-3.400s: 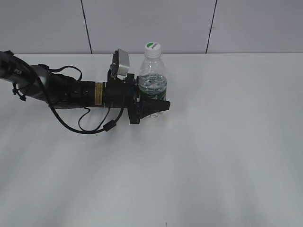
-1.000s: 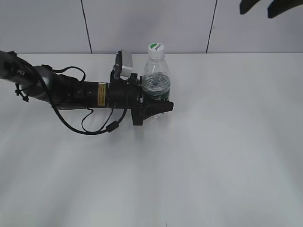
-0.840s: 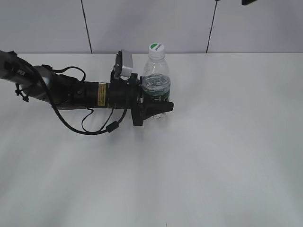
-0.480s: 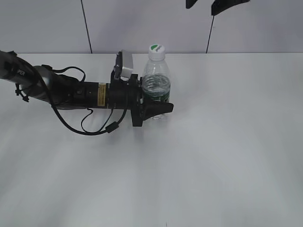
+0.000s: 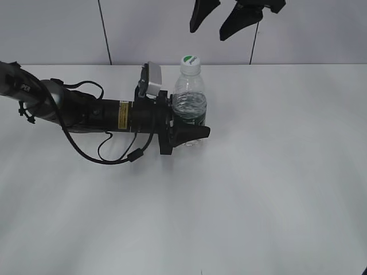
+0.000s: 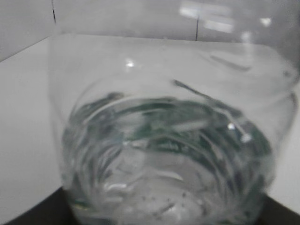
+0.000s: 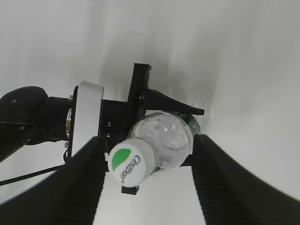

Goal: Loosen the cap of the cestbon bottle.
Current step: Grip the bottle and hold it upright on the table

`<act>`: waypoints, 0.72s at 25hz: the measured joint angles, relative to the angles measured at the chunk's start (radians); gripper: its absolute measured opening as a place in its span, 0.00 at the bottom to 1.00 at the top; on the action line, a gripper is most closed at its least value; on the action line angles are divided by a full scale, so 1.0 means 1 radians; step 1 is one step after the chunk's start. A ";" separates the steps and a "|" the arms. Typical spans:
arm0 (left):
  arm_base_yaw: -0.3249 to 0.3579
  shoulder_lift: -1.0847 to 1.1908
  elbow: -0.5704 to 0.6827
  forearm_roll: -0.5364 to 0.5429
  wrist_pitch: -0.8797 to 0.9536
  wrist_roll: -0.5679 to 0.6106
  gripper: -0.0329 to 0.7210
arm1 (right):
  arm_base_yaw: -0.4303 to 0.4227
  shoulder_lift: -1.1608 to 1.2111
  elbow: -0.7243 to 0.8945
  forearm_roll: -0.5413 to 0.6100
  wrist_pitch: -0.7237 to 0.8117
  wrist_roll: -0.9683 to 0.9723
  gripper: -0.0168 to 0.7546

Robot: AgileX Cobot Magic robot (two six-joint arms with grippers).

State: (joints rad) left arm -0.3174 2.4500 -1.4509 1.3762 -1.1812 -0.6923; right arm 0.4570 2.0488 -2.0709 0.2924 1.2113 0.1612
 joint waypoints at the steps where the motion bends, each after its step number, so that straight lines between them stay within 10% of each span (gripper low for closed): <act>1: 0.000 0.000 0.000 0.001 0.000 0.000 0.59 | 0.004 0.008 -0.004 0.001 0.000 0.001 0.60; 18: 0.000 0.000 0.000 0.015 0.011 0.000 0.59 | 0.059 0.053 -0.010 0.010 0.006 0.006 0.60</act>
State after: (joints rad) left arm -0.3174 2.4500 -1.4509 1.3916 -1.1704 -0.6923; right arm 0.5159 2.1019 -2.0808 0.3022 1.2175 0.1669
